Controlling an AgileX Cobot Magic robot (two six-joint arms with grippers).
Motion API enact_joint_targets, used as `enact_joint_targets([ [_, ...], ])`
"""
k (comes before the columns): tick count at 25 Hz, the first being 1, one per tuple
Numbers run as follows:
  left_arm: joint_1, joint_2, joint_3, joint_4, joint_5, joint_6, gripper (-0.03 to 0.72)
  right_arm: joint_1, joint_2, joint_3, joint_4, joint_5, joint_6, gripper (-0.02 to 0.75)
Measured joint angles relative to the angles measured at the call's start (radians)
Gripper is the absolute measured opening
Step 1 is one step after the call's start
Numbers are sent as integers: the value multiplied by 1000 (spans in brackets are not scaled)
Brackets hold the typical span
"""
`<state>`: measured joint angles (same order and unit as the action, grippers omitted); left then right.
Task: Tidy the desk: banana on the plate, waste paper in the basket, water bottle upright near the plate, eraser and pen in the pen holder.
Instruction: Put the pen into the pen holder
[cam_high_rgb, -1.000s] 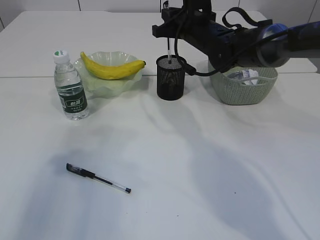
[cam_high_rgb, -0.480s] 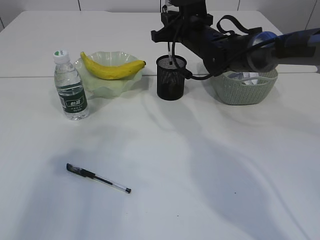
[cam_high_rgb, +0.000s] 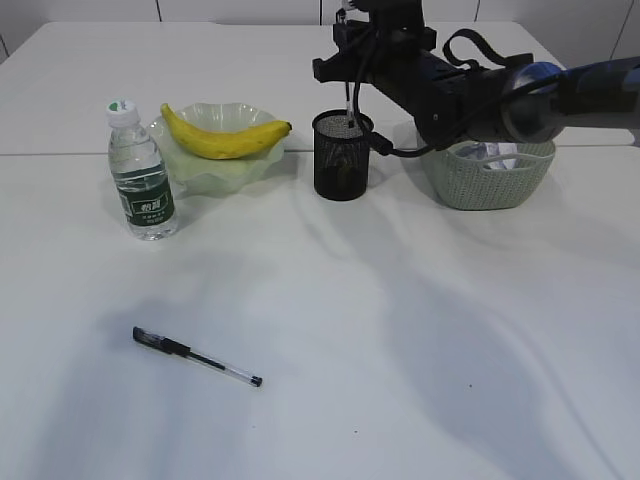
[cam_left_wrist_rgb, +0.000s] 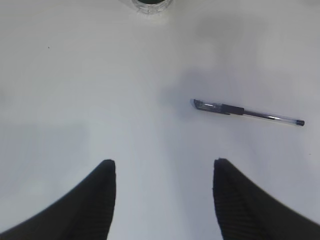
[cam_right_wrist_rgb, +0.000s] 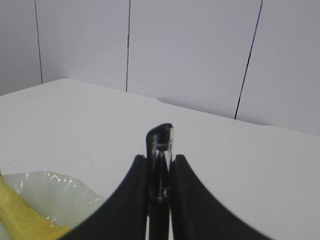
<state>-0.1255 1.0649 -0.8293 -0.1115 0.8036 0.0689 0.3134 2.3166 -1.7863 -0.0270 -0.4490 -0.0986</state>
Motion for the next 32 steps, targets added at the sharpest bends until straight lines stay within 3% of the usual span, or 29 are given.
enact_joint_targets([
  [6,0,0,0,0,0,0,435,0,0,0,0,-1,0,66],
  [21,0,0,0,0,0,0,435,0,0,0,0,-1,0,204],
  [32,0,0,0,0,0,0,435,0,0,0,0,3,0,240],
])
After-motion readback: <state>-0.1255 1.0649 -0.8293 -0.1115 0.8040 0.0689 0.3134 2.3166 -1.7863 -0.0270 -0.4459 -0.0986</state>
